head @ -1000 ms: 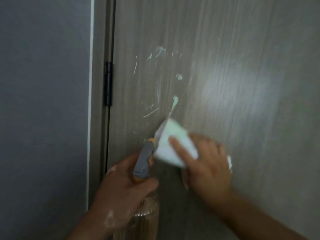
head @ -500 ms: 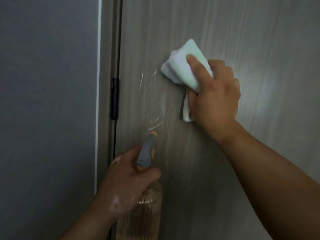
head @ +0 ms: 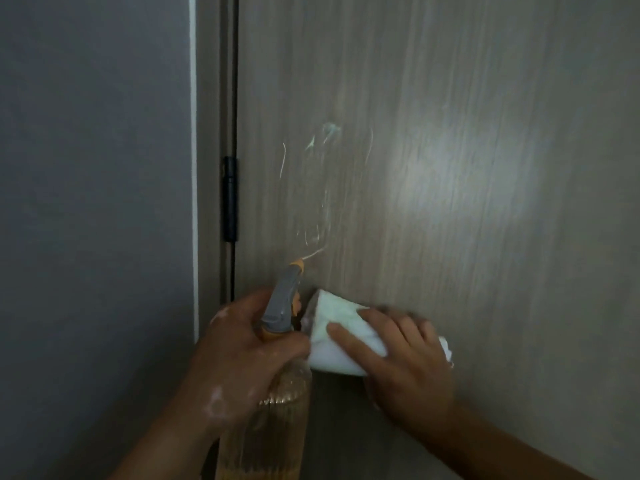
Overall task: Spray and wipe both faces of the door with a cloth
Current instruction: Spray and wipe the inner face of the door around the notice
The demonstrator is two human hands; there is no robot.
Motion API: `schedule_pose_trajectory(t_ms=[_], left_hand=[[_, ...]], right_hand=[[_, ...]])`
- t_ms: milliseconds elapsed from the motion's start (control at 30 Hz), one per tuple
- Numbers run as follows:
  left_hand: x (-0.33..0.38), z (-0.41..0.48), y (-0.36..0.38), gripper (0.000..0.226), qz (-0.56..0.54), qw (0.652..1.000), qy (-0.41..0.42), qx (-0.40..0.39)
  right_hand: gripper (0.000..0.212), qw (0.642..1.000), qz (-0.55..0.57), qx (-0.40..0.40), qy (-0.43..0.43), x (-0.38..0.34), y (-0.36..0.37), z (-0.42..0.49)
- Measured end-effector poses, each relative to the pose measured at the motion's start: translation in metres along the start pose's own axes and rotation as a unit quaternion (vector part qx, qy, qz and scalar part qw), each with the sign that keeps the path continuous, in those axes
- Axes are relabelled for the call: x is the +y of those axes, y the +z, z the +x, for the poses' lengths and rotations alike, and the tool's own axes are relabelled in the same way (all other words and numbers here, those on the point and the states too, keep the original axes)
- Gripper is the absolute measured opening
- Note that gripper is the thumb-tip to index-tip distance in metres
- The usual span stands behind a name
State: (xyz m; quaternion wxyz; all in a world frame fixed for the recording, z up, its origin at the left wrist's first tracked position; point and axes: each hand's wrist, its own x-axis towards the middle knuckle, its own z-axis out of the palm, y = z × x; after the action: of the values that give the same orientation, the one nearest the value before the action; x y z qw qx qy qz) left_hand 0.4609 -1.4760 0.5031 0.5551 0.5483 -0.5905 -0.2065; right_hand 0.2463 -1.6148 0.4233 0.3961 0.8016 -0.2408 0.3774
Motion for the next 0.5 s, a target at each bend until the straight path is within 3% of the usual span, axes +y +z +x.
schedule_pose_trajectory(t_ms=[333, 500], left_hand=[[0.001, -0.006, -0.008, 0.025, -0.006, 0.998, -0.017, -0.058], [-0.009, -0.013, -0.013, 0.021, -0.015, 0.998, -0.038, -0.048]], right_hand=[[0.045, 1.000, -0.018, 0.006, 0.004, 0.000, -0.003, 0.006], [0.053, 1.000, -0.011, 0.016, 0.009, 0.011, -0.011, 0.019]])
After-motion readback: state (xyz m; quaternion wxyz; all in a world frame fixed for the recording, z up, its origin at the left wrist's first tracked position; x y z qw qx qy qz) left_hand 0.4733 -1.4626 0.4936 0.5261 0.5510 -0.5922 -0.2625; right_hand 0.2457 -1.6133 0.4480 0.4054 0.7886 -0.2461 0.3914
